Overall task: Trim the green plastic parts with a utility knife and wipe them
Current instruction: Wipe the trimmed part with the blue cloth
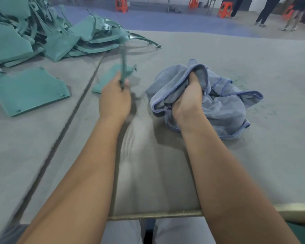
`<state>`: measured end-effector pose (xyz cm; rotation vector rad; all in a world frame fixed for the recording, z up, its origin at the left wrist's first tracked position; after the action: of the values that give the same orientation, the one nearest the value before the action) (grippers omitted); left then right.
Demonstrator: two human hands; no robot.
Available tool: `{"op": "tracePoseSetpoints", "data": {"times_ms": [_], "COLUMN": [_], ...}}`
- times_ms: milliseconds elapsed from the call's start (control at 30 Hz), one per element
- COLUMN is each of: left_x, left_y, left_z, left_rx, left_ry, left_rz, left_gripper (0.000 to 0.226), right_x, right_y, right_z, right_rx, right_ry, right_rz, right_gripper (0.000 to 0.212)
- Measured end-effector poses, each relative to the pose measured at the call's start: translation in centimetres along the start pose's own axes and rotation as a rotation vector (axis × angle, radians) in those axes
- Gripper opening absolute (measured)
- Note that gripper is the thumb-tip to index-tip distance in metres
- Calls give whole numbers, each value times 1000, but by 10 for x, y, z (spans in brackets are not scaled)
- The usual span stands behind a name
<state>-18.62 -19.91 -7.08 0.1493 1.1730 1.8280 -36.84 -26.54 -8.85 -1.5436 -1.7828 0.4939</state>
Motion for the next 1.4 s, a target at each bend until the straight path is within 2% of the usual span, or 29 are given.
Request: {"op": "tracePoseSetpoints", "data": {"times_ms": [67,133,200,267,333,367,467,567,633,667,800,833,867,933,967,1033,1100,1200,1267,1333,1400], "left_x": [-1,-1,-1,1,3,4,9,15,19,20,20,20,20,20,19,17,12,4,0,-1,0], "left_y": [-2,-2,-4,0,1,2,6,14,14,12,1,1,2,3,3,3,1,1,-1,-5,-7], "left_z": [15,22,18,7,-5,-10,-22,-34,-38,-39,-37,-38,-38,-38,-36,-35,-33,-28,-22,-19,-18], "left_rx": [334,572,881,1240,1438,1484,1578,1557,1530,1517,1446,1455,1470,1477,1457,1398,1348,1342,1353,1351,1301], "left_ry": [119,173,157,96,19,-20,-166,-304,-335,-334,-293,-292,-292,-299,-303,-314,-314,-287,-246,-199,-185], "left_rz": [96,148,260,386,486,522,585,596,623,645,674,678,677,657,646,609,559,502,489,494,491], "left_gripper": [40,39,33,23,24,27,31,40,45,48,47,48,47,39,36,33,30,27,25,25,25], "right_x": [-1,-1,0,3,12,16,24,30,35,39,53,50,42,23,15,6,2,6,0,-5,1], "right_y": [0,-1,0,-4,-10,-12,-17,0,20,29,41,44,44,40,37,28,16,-12,-28,-45,-57], "right_z": [-1,-2,-4,-10,-16,-17,-24,-47,-60,-64,-71,-70,-67,-54,-49,-42,-37,-13,5,20,28], "right_rx": [12,72,129,184,220,231,413,868,1297,1410,1430,1468,1503,1603,1689,1833,1648,931,572,338,197], "right_ry": [-1,-20,-47,-103,-167,-179,-204,-356,-480,-535,-715,-711,-649,-497,-441,-358,-313,-66,98,243,308], "right_rz": [16,60,117,233,376,426,583,708,793,822,848,820,781,678,677,705,700,559,434,409,487], "right_gripper": [41,44,44,30,21,26,41,21,10,9,13,6,15,51,59,62,57,30,13,11,10]}}
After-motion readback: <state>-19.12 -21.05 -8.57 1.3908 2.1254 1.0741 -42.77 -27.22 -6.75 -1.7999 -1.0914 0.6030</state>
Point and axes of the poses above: each hand's wrist, its own x-axis away from the middle knuckle, its own z-axis out of the back of the hand, y = z × x, the point moved 7 cm from there along -x, towards the middle knuckle
